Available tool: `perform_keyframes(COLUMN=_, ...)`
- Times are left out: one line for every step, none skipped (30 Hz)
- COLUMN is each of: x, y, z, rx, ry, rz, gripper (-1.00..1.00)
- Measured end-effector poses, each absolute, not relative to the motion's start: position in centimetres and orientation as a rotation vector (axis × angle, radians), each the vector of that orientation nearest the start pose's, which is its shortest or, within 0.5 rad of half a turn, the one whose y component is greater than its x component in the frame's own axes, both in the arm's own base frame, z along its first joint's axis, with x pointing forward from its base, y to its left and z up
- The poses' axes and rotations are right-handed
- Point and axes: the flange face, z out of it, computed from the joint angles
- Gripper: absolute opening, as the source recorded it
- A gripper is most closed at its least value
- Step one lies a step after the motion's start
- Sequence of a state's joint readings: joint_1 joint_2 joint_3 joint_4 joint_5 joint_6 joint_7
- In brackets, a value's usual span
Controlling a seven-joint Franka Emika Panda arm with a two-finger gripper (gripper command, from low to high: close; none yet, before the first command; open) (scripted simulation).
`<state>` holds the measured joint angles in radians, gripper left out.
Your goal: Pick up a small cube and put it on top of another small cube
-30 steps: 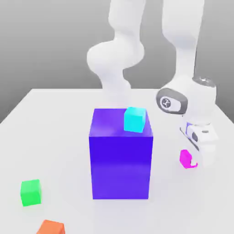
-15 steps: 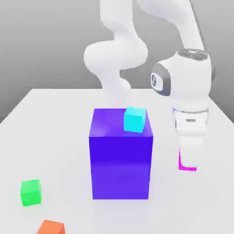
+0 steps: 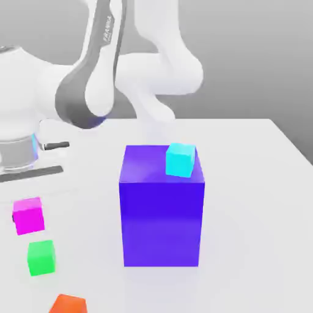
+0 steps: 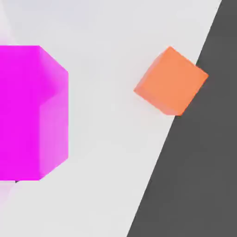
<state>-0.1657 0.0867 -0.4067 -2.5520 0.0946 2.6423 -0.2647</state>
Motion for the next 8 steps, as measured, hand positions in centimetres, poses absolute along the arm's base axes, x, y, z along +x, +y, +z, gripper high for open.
perform_keyframes(x=37.9, y=-25.1, z=22.9, rx=-3.081, ry=0.597, rz=-0.013, gripper=-1.0)
perform_keyframes(x=37.9, y=-25.1, z=21.7, rx=-3.082, ry=0.593, rz=-0.007, gripper=-1.0)
perform_keyframes(x=37.8, y=-25.1, z=20.5, rx=-3.083, ry=0.592, rz=-0.004, gripper=-1.0)
perform_keyframes(x=37.8, y=-25.0, z=19.3, rx=-3.083, ry=0.592, rz=-0.001, gripper=-1.0)
perform_keyframes(x=37.7, y=-25.0, z=18.3, rx=-3.084, ry=0.593, rz=0.0, gripper=1.0)
perform_keyframes(x=37.7, y=-25.0, z=18.3, rx=-3.084, ry=0.593, rz=0.0, gripper=1.0)
perform_keyframes(x=37.7, y=-25.0, z=18.3, rx=-3.084, ry=0.593, rz=0.0, gripper=1.0)
perform_keyframes(x=37.7, y=-25.0, z=18.3, rx=-3.084, ry=0.593, rz=0.0, gripper=1.0)
